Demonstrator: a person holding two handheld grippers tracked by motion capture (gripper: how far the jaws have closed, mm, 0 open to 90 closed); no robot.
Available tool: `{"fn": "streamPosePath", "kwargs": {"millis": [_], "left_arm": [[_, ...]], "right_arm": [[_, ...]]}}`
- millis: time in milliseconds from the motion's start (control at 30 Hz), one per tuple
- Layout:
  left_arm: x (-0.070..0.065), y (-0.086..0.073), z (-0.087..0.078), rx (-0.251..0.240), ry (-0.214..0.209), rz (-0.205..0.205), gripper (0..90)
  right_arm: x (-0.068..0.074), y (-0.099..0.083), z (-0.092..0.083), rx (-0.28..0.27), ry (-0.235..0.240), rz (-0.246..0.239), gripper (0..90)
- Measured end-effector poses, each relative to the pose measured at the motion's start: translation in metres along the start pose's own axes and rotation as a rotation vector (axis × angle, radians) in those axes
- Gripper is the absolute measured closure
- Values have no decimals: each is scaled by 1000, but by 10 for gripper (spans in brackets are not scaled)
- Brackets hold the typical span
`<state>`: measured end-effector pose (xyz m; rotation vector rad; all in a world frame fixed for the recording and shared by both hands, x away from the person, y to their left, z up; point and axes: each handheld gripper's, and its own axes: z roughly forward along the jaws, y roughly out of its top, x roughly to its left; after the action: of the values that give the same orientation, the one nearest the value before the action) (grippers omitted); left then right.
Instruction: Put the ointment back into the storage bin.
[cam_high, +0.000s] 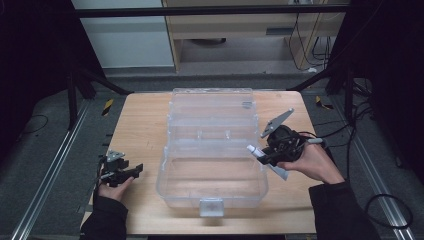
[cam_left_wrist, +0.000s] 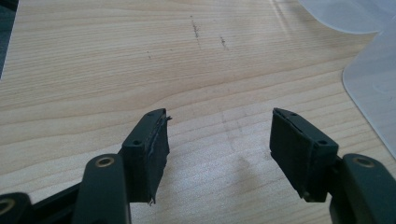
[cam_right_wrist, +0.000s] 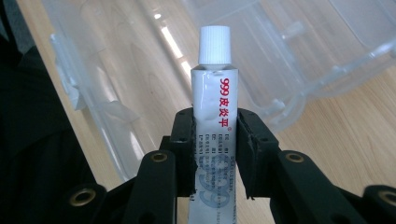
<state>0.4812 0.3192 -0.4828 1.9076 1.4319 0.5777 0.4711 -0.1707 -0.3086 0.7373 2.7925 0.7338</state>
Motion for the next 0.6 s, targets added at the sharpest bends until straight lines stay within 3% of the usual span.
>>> {"fn": "streamPosePath", "kwargs": {"millis": [233, 500, 600], "left_arm": [[0, 0, 0, 0, -1, 0, 369], [0, 0, 0, -1, -1, -1, 370], [0, 0, 0, -2, -2, -1, 370]], "right_arm": [[7, 18, 11, 64, 37, -83, 697], [13, 33, 22, 104, 76, -145, 698], [19, 39, 28, 116, 99, -188, 698]]}}
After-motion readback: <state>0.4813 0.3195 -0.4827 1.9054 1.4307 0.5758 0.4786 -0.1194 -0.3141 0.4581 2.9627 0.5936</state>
